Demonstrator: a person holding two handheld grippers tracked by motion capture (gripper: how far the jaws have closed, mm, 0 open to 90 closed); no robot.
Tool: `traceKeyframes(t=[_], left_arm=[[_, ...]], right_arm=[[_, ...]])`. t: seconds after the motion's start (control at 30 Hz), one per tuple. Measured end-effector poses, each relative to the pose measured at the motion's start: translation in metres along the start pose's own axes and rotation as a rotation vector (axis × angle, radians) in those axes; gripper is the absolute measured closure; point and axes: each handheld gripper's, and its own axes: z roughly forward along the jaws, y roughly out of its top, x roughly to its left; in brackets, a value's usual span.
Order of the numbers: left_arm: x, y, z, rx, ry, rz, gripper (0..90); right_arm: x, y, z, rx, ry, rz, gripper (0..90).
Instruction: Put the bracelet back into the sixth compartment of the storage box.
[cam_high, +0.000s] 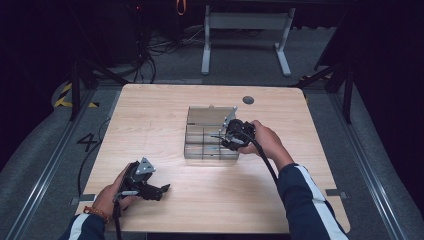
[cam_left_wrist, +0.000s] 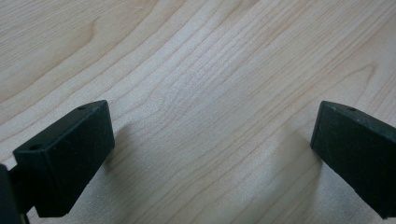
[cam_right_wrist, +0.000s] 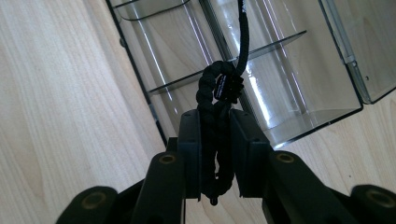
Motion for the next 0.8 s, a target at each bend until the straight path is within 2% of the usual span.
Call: traceKeyframes(t=[0.23,0.4,0.57,0.8], left_arm=[[0.0,0.0,0.0,0.0,0.001,0.0,0.1],[-0.001,0.0,0.0,-0.001,0.005,-0.006,0.1],[-0.001,0.0,0.0,-0.001,0.005,-0.005,0.1],[-0.001,0.0,0.0,-0.001,0.005,-0.005,0.1]], right_arm=[[-0.004,0.007,0.016,0.034,0.003,-0.019,75.7],[-0.005,0.01,0.021,0.042,0.015,-0.018,75.7],[-0.006,0.008,0.031,0.07,0.037,-0.003,76.3],[-0.011,0.002,0.044,0.068,0.083,0.05,76.5]])
